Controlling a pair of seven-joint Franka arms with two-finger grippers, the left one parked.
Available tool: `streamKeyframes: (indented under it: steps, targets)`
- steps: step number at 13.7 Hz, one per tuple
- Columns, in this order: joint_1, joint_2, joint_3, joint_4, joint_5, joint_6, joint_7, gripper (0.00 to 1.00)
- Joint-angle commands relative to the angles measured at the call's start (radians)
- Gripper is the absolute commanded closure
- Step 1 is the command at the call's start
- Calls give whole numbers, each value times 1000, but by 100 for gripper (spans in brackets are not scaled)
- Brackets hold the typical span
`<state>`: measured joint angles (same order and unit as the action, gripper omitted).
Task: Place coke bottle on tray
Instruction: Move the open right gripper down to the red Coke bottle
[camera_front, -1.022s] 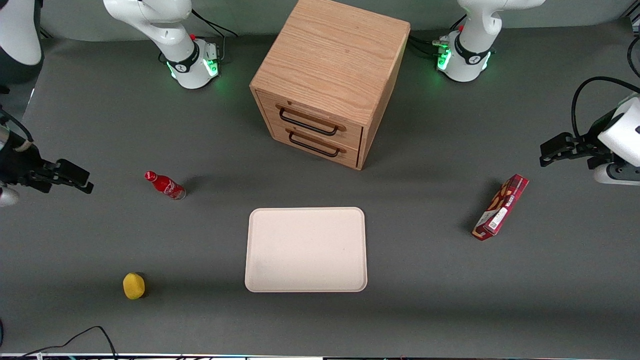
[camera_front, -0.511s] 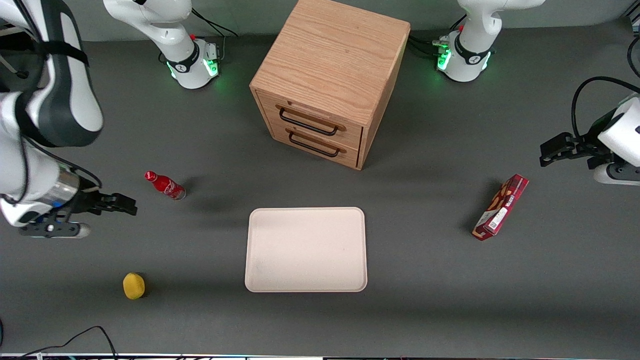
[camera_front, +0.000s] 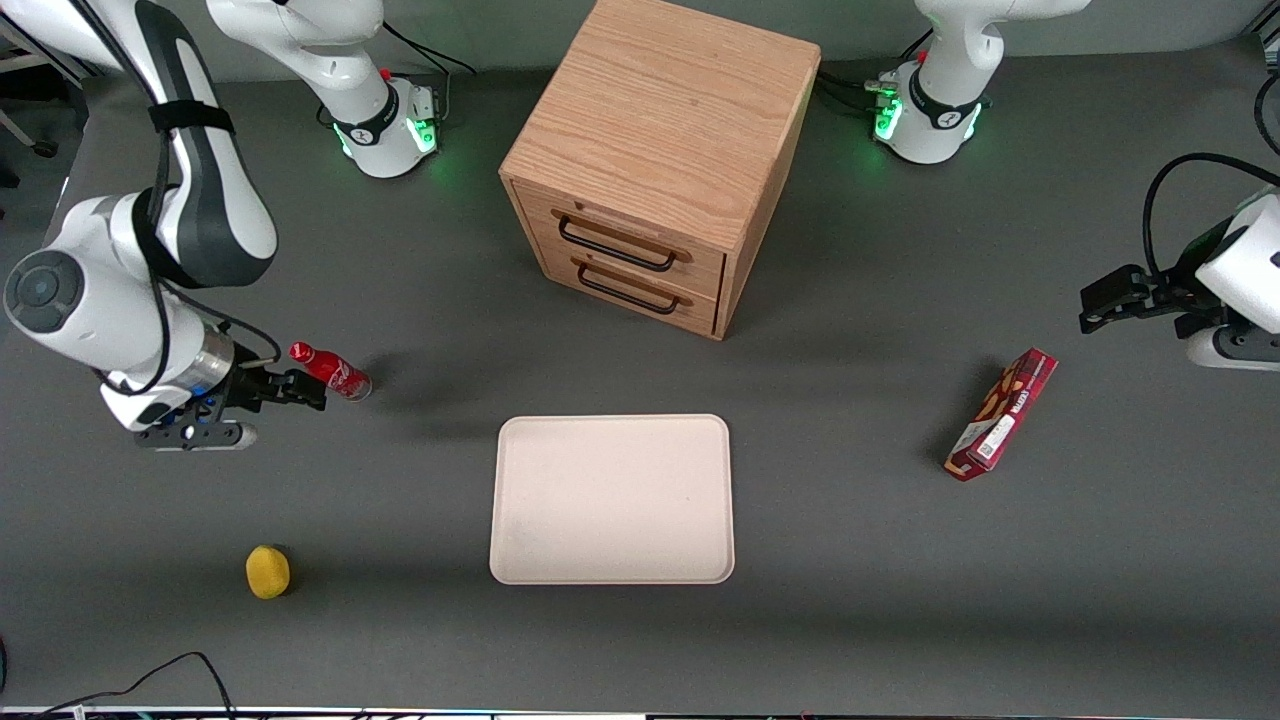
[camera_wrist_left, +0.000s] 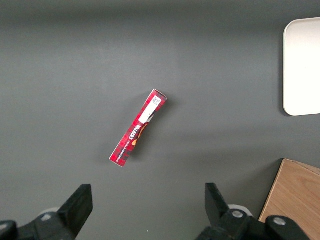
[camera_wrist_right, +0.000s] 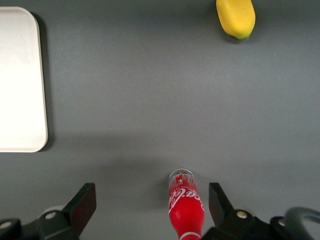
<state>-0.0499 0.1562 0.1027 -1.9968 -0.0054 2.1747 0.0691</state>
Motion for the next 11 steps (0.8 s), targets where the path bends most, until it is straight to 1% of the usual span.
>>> streamKeyframes:
  steps: [1,3,6,7,8,9,10,11]
  targets:
    - [-8,-116,0,-238,-1,172,-47,0]
    - [-37,-124,6,-286,-1,206,-51,0]
    - [-45,-164,8,-356,-1,257,-69,0]
    - [-45,-171,8,-365,-1,255,-71,6]
    - [-47,-184,8,-373,1,254,-69,17]
    - [-47,-188,8,-379,1,252,-69,24]
    - [-53,-196,8,-385,1,251,-69,36]
    - [-62,-202,9,-392,1,251,-71,44]
